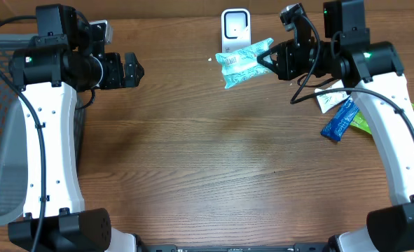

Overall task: Scan the item barcode
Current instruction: 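Carry the wipes pack up to the scanner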

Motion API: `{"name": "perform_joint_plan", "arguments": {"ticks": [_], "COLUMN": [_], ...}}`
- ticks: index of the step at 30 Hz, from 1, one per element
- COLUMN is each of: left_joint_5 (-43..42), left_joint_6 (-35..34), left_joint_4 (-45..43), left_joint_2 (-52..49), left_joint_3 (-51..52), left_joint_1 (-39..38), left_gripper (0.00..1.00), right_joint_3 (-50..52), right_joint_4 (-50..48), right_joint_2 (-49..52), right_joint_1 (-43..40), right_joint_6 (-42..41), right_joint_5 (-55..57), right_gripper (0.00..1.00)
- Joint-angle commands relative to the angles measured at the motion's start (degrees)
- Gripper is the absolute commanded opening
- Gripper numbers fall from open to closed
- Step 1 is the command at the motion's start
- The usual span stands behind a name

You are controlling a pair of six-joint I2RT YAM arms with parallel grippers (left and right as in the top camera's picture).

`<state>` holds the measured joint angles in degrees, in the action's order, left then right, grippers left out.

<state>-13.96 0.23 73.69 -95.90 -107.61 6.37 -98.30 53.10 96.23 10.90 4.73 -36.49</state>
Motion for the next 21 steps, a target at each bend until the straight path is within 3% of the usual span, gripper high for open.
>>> {"name": "perform_joint_plan", "arguments": {"ticks": [1, 21], "left_joint_5": [-0.50, -0.50], "left_joint_6": [1.07, 1.07], "left_joint_4": [-0.24, -0.24], "left_joint_2": [-0.35, -0.37], "left_joint_3": [-0.24, -0.24], "left_joint_1": [-0.07, -0.07], "left_gripper": [1.00, 1.00], "right_joint_3": [-1.18, -0.22], "right_joint_4": [-0.17, -2.64], "right_joint_2": [-1.73, -1.38], "right_joint_1": [-0.04, -0.04], "right_joint_6": [-0.31, -4.79], "right_joint_5": [3.63, 9.51], "right_gripper": [0.04, 0.04]}}
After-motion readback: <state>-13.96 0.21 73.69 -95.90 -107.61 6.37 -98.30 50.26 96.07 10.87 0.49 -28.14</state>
